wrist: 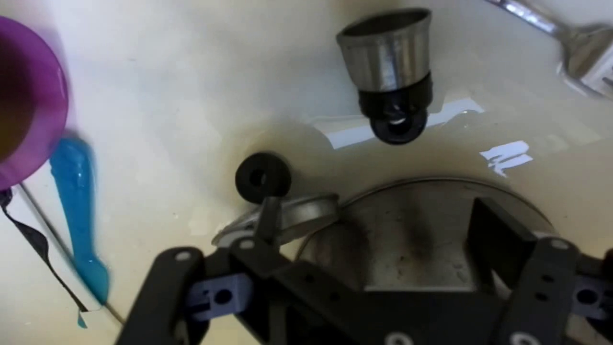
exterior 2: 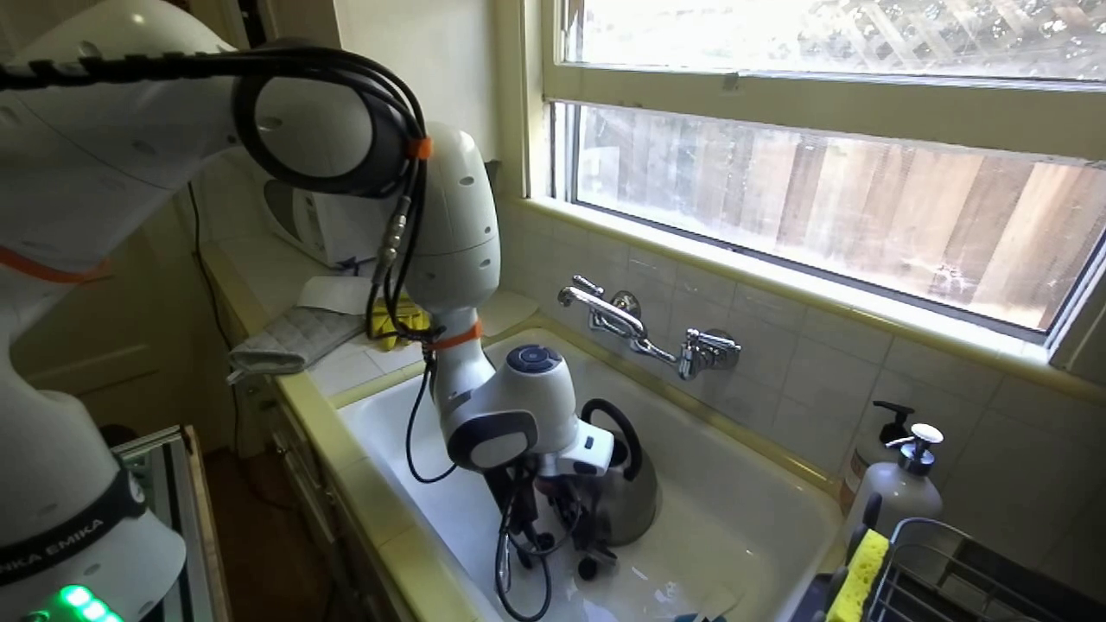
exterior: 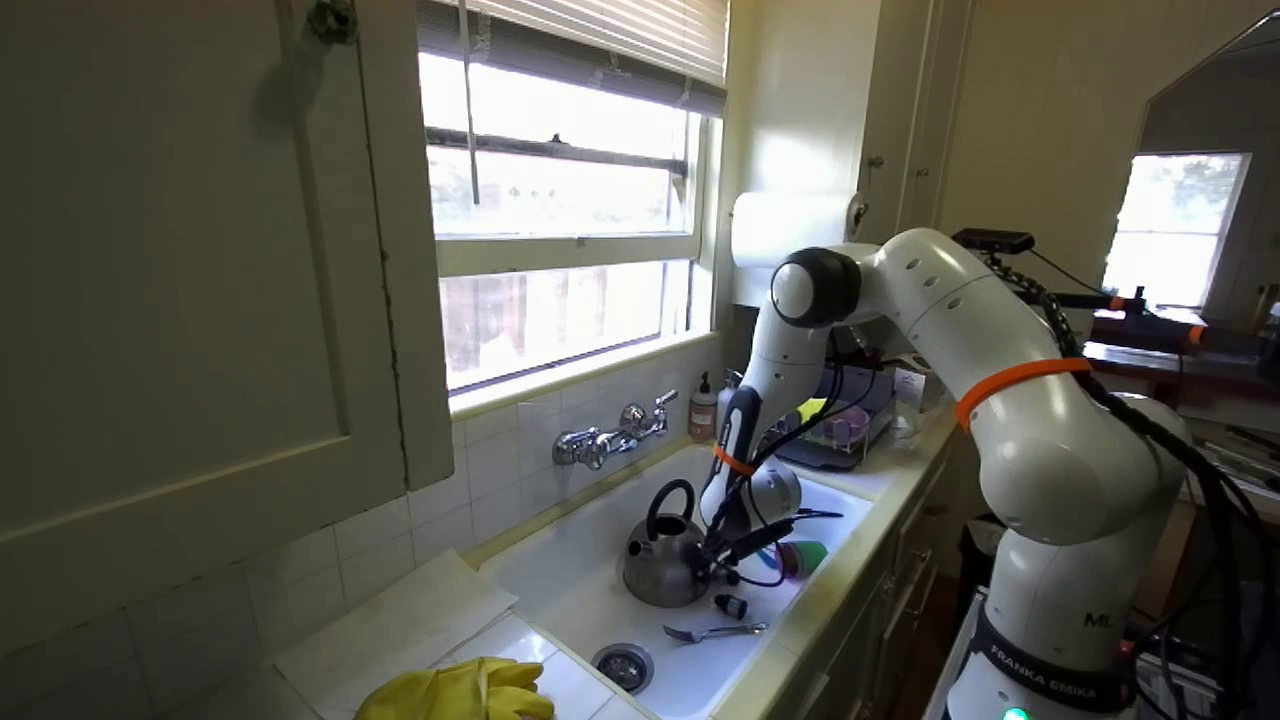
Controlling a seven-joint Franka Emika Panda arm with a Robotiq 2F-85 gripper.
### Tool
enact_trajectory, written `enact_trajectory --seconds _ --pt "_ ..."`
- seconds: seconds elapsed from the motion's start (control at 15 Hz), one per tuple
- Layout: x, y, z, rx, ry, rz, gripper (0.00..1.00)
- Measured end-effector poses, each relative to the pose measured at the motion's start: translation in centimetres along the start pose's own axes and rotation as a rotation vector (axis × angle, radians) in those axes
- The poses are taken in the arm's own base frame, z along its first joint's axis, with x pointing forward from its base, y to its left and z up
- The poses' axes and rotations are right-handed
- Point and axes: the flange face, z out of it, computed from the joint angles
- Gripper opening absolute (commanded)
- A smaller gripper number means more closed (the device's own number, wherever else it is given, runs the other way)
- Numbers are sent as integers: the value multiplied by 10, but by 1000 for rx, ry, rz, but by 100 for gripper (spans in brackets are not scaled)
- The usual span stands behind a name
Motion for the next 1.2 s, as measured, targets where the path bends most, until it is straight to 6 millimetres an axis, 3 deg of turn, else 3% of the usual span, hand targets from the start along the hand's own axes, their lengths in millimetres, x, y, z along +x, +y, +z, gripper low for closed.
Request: enact_trajectory --seconds 0.53,0.93,1.2 --pt "-5 2 -4 51 47 -10 100" --pt "-15 35 -28 111 -6 -111 100" --pt "-22 55 -30 79 -88 -182 100"
